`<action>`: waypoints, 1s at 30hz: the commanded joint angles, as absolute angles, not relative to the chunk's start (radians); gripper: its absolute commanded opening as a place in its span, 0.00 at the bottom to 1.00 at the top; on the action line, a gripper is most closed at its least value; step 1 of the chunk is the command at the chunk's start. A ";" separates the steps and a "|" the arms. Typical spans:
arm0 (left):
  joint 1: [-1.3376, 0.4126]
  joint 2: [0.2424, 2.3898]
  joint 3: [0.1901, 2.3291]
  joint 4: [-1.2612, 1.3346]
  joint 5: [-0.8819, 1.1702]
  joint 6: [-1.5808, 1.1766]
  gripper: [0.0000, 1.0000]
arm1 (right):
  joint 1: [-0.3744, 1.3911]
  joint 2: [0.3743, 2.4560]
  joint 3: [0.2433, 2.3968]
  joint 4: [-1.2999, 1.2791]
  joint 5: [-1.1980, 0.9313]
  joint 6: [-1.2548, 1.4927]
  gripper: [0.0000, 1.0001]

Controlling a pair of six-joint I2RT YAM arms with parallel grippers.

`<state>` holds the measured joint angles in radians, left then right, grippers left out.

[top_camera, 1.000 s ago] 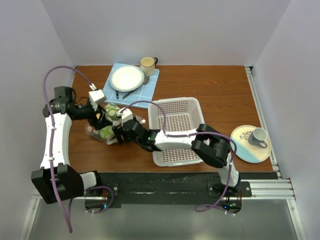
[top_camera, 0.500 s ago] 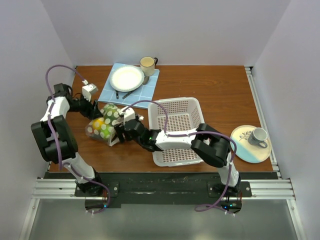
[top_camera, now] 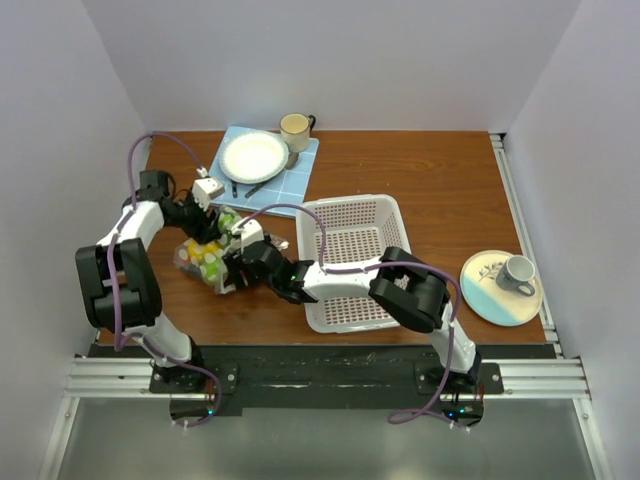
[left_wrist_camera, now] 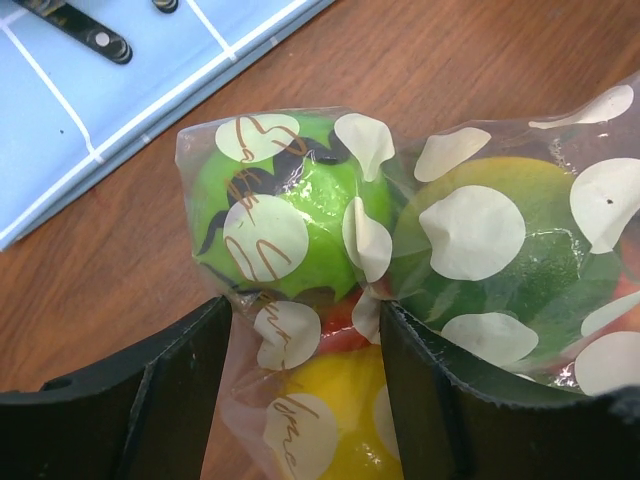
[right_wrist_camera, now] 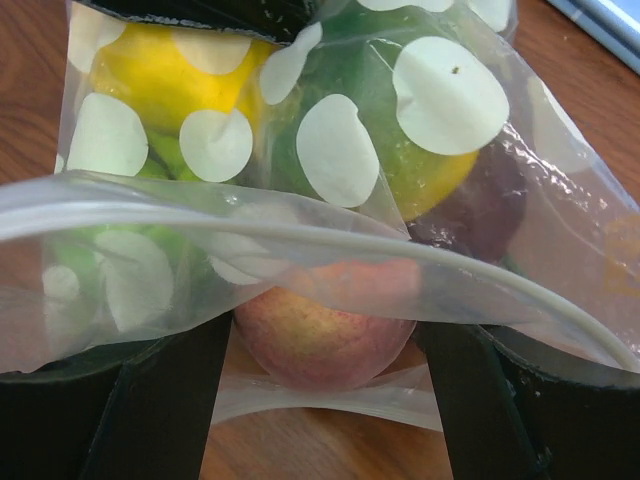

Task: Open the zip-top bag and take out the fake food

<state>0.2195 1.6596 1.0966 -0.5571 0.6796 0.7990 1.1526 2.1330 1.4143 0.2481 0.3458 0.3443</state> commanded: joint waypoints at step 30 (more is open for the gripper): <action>0.196 1.664 1.022 -0.499 0.509 0.779 0.56 | 1.158 1.395 1.024 -0.038 0.421 0.347 0.33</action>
<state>0.1940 1.6356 1.0515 -0.5041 0.5861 0.7834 1.1530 1.5303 1.1057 0.0559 0.2836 0.3649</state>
